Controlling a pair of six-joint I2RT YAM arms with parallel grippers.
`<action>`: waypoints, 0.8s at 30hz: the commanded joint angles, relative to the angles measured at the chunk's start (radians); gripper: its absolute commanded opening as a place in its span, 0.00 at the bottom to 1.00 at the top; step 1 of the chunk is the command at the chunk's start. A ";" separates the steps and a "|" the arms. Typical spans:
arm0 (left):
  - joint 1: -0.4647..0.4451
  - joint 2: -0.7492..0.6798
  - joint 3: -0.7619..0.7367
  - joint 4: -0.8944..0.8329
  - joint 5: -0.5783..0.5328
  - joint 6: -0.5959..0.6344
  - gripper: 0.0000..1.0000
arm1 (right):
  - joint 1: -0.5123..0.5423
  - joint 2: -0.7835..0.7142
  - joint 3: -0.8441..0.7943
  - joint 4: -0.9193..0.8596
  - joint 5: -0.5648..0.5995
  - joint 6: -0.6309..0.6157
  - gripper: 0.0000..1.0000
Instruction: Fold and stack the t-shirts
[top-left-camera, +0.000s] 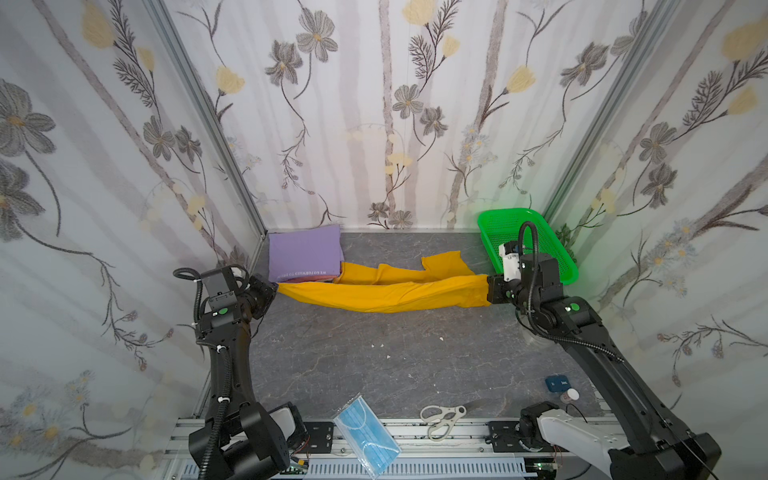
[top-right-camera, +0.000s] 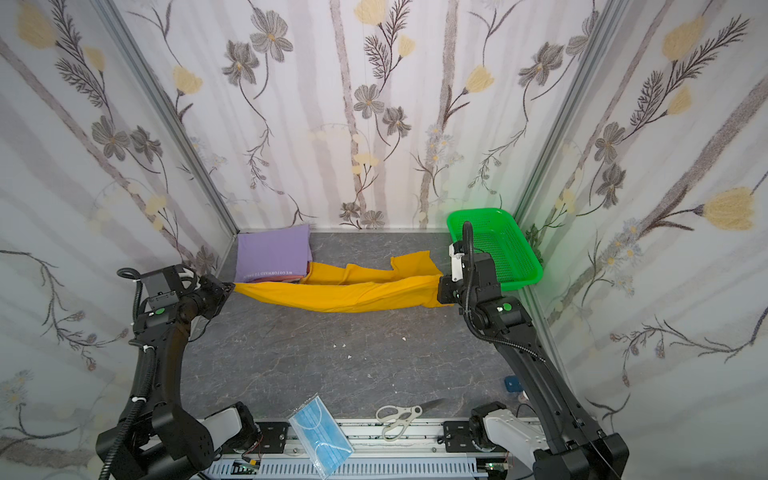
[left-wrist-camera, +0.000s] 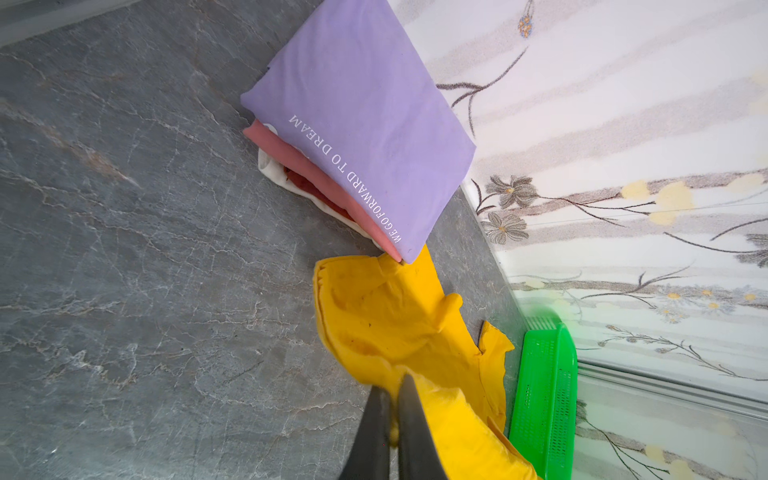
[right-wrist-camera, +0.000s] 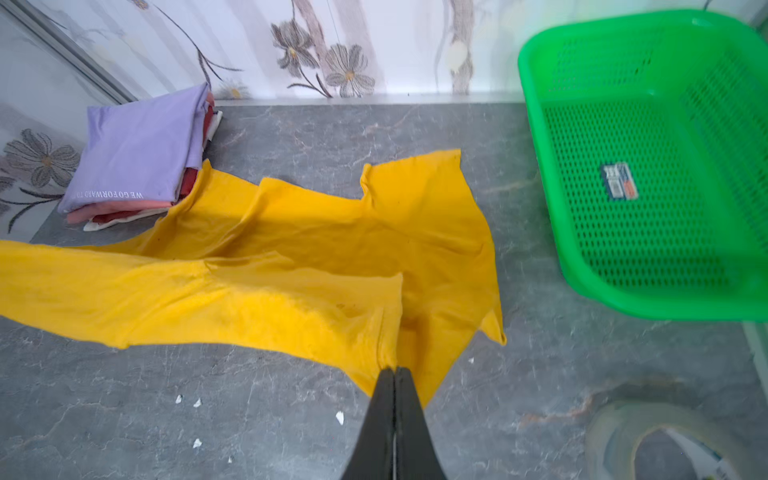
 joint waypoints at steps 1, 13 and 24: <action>0.001 0.005 -0.012 0.039 0.013 -0.006 0.00 | 0.029 -0.155 -0.149 -0.046 0.080 0.229 0.19; 0.001 -0.023 -0.058 0.054 0.032 -0.021 0.00 | 0.034 -0.097 -0.128 0.087 0.012 0.224 0.84; 0.001 -0.033 -0.140 0.054 0.060 0.003 0.00 | 0.202 0.636 0.073 0.323 -0.191 0.144 0.72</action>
